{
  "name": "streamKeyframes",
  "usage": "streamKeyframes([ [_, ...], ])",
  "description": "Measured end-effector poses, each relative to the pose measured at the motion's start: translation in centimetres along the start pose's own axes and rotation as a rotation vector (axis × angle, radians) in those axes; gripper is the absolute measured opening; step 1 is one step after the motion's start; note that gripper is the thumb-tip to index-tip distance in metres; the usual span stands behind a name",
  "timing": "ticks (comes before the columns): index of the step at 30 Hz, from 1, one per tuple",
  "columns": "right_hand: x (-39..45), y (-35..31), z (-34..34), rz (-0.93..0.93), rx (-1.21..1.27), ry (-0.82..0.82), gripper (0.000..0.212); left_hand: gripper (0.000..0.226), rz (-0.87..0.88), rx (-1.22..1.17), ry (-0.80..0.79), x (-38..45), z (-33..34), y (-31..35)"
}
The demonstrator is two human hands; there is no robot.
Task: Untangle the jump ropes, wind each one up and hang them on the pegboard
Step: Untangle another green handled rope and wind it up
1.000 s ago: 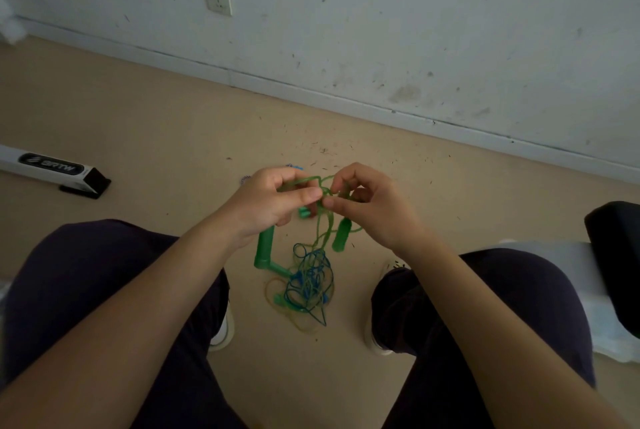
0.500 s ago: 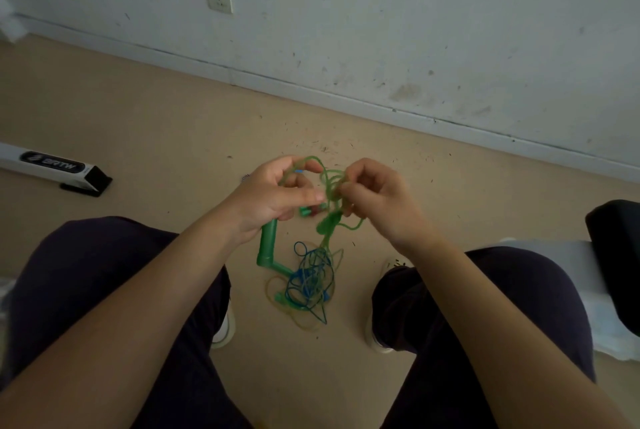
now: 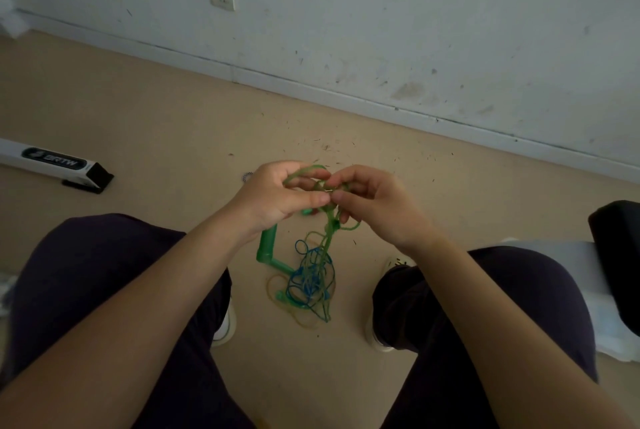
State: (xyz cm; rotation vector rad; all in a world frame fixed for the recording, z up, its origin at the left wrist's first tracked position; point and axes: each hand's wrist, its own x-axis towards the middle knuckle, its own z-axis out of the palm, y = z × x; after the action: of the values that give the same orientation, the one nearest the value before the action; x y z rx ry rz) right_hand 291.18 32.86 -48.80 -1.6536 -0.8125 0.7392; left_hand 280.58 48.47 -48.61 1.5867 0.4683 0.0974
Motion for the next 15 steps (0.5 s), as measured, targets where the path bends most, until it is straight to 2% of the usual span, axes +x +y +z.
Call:
streamKeyframes([
  [3, 0.06, 0.1, 0.12, -0.01, -0.023, 0.002, 0.015, 0.035, 0.031, 0.134, 0.01, 0.11, -0.19, -0.24],
  [8, 0.14, 0.16, 0.28, -0.031, -0.05, 0.018, 0.018, 0.035, 0.041, 0.175, 0.05, 0.27, -0.27, -0.57],
  [12, 0.27, 0.63, 0.52, -0.042, -0.114, 0.075, 0.018, 0.018, 0.093, 0.27, -0.018, 0.05, 0.1, -0.45],
  [15, 0.31, 0.78, 0.69, -0.039, -0.153, 0.121, 0.019, 0.016, 0.08, 0.289, -0.052, 0.01, 0.24, -0.4],
])
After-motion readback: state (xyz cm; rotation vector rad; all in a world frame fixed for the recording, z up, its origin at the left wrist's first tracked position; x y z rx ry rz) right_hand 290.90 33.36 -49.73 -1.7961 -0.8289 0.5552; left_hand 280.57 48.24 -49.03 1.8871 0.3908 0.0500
